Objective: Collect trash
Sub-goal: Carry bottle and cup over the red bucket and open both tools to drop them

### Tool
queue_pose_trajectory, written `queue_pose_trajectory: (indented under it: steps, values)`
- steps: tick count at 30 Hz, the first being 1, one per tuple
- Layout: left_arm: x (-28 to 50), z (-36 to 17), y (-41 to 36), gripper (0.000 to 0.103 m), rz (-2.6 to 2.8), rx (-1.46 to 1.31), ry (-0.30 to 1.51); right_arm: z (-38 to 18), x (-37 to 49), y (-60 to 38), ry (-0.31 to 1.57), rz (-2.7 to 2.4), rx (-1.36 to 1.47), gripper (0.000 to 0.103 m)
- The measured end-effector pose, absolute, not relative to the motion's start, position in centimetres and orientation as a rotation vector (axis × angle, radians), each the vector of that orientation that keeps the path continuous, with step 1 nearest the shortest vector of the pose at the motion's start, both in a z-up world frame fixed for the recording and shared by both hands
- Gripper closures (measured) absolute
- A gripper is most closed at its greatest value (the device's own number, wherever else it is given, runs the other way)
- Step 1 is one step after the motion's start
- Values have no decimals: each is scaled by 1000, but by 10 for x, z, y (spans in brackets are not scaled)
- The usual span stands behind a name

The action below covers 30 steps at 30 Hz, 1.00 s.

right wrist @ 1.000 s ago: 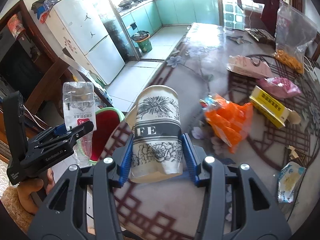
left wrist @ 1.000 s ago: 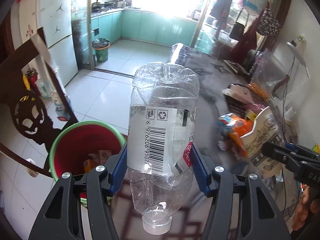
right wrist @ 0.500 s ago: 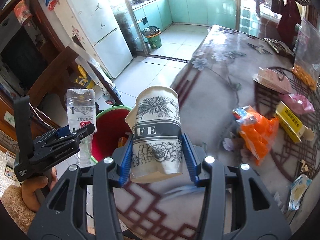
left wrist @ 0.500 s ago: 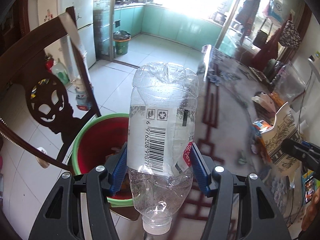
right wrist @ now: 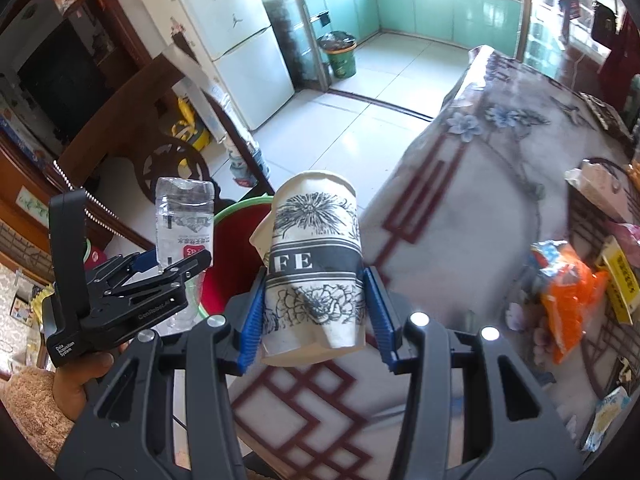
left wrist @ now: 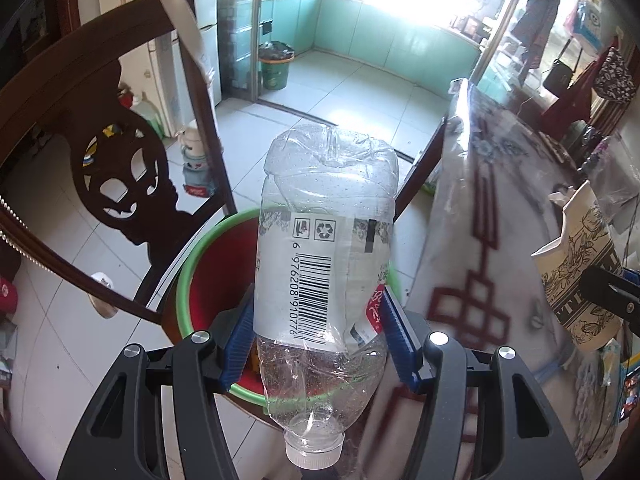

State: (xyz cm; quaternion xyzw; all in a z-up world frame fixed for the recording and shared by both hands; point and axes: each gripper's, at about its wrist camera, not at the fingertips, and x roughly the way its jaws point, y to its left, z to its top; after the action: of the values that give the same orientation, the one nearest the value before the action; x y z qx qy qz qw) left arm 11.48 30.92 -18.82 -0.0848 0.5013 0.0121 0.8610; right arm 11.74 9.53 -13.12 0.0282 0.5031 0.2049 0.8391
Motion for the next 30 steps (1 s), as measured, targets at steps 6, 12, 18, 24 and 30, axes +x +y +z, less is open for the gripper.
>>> queue_pose_trajectory:
  steps: [6, 12, 18, 24, 30]
  values:
    - [121, -204, 322, 47, 54, -190, 1094, -139, 129, 120, 1094, 477, 41, 57]
    - [123, -212, 331, 47, 71, -198, 1117, -146, 136, 145, 1110, 518, 8, 57]
    - [123, -220, 340, 47, 87, -211, 1140, -152, 136, 159, 1128, 545, -10, 57]
    - [121, -220, 341, 47, 84, -211, 1141, -152, 135, 164, 1128, 563, -27, 57]
    - [124, -221, 342, 41, 105, -216, 1156, -149, 133, 166, 1108, 559, -20, 28]
